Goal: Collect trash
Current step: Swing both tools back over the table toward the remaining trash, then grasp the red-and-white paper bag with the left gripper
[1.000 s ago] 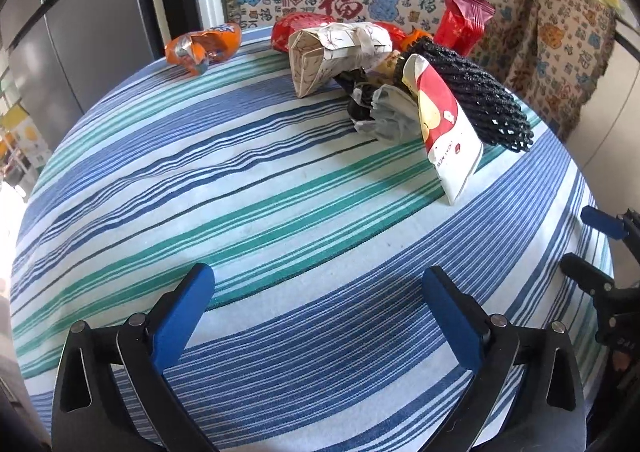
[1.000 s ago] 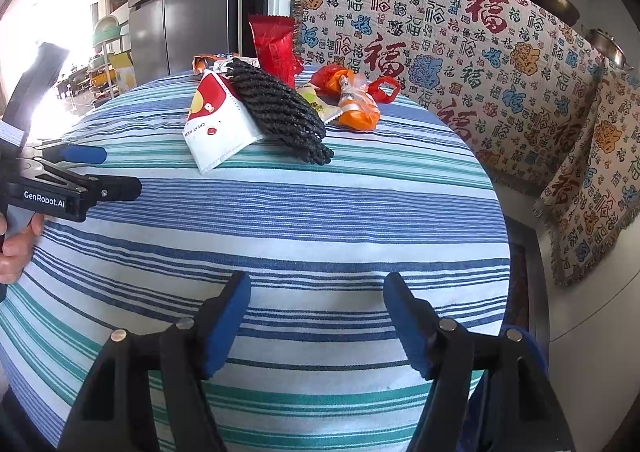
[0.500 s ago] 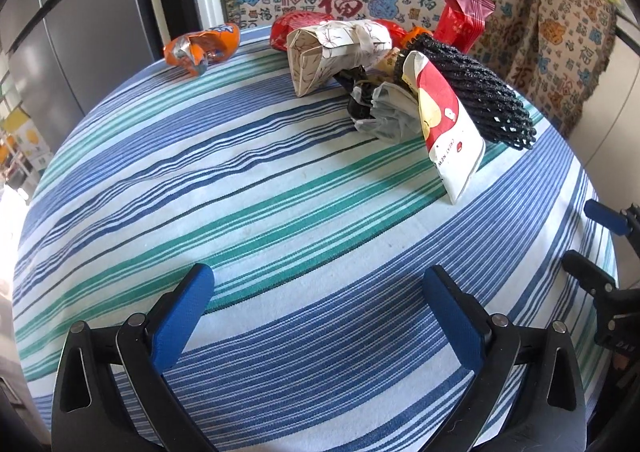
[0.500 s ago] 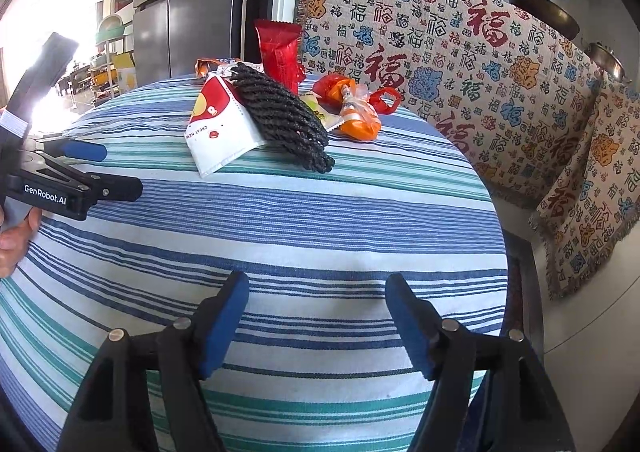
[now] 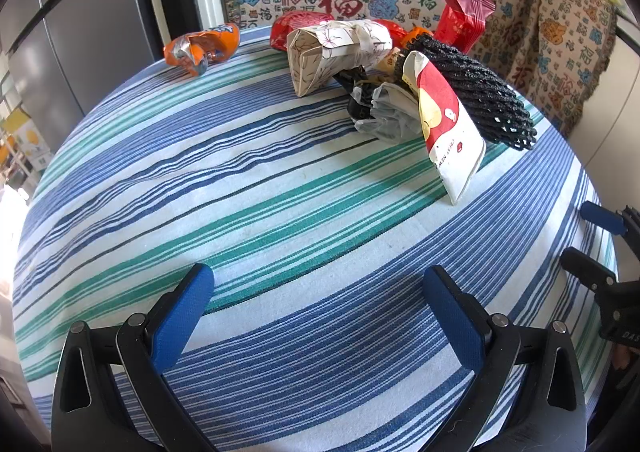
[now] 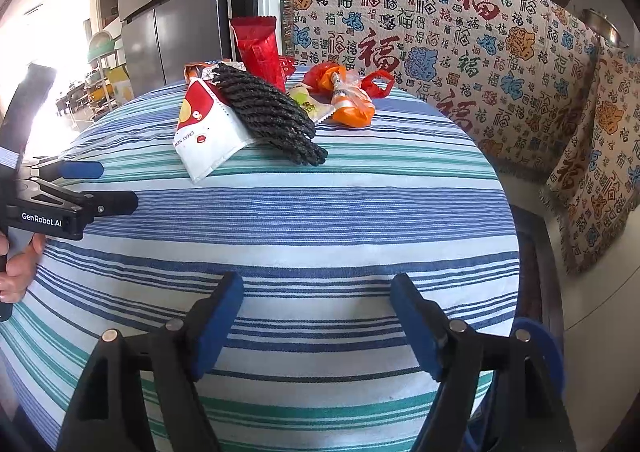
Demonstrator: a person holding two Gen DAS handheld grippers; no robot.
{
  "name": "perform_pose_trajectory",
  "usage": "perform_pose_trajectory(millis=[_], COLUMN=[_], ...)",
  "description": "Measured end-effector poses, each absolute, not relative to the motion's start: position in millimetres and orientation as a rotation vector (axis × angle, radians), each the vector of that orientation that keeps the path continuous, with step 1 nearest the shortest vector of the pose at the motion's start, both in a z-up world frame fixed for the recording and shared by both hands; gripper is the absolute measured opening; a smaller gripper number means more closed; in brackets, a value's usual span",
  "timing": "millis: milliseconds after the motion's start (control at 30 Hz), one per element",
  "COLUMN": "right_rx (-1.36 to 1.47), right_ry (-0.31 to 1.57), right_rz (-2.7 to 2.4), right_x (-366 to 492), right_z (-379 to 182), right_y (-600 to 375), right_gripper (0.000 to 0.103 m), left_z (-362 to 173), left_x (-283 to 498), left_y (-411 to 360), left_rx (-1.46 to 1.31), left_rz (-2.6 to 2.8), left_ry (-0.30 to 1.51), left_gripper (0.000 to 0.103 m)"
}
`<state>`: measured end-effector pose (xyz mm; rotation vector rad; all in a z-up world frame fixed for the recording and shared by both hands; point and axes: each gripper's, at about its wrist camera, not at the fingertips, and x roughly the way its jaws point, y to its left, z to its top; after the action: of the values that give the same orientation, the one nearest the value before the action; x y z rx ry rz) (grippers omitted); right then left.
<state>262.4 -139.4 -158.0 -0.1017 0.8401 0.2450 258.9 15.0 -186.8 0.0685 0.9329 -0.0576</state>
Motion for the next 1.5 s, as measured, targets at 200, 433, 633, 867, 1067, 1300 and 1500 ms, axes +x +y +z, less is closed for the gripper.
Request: perform_pose_trajectory(millis=[200,433,633,867,1067,1300,1500], right_rx=[-0.104,-0.105,-0.104,-0.106,-0.106,-0.106,-0.108], right_ry=[0.839,0.837,0.84,0.847,0.839,0.84,0.846], right_rz=[0.244,0.24,0.244,0.252,0.253,0.254,0.263], right_x=[264,265,266,266,265,265,266], right_z=[-157,-156,-157,-157,-158,-159,-158], right_y=[-139,-138,-139,-139,-139,-139,-140], right_gripper=[0.078,0.078,0.078,0.078,0.078,0.078,0.078], left_z=[-187,-187,-187,-183,-181,-182,-178], left_x=[259,259,261,271,295,327,316], left_y=[15,15,14,-3,-33,-50,-23], left_rx=[0.067,0.067,0.07,0.084,0.088,0.039,-0.027], left_rz=[-0.054,-0.053,-0.067,-0.286,-0.316,-0.212,-0.197], left_ry=[0.933,0.932,0.935,0.922,0.907,0.891,0.897], left_gripper=[0.103,0.103,0.103,0.103,0.102,0.082,0.008])
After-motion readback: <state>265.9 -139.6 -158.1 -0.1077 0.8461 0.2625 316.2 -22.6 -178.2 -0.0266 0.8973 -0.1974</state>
